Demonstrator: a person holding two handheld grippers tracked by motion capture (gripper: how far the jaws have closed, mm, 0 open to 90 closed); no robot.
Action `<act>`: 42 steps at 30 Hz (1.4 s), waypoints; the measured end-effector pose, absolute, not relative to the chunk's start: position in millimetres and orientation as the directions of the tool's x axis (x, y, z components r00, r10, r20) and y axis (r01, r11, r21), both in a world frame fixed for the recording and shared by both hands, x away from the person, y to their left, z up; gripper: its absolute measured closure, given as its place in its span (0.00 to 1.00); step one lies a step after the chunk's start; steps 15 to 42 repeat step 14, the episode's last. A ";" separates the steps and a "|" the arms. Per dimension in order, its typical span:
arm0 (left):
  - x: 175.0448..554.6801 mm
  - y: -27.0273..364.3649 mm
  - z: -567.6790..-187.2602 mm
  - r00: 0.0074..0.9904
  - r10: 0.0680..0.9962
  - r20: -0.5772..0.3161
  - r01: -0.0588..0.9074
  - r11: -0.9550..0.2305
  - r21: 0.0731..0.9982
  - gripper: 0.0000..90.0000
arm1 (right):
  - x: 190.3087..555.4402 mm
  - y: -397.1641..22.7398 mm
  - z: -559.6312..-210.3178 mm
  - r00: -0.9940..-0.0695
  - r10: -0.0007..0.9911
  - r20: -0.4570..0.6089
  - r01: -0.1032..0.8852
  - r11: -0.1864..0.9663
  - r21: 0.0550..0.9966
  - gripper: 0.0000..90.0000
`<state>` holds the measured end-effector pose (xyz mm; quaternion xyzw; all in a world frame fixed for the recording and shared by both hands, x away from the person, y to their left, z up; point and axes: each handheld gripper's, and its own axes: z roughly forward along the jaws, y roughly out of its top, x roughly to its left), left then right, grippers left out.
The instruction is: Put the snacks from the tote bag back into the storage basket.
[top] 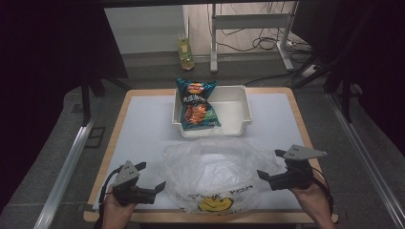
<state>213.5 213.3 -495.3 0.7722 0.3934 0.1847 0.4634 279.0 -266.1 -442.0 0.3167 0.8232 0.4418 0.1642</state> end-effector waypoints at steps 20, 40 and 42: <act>213.9 218.2 -501.1 0.606 0.792 -0.074 0.460 -0.272 0.845 0.02 | 257.5 -290.5 -466.8 -0.701 0.713 0.006 0.404 0.390 0.827 0.02; 213.9 218.2 -501.1 0.606 0.792 -0.074 0.460 -0.272 0.845 0.02 | 257.5 -290.5 -466.8 -0.701 0.713 0.006 0.404 0.390 0.827 0.02; 213.9 218.2 -501.1 0.606 0.792 -0.074 0.460 -0.272 0.845 0.02 | 257.5 -290.5 -466.8 -0.701 0.713 0.006 0.404 0.390 0.827 0.02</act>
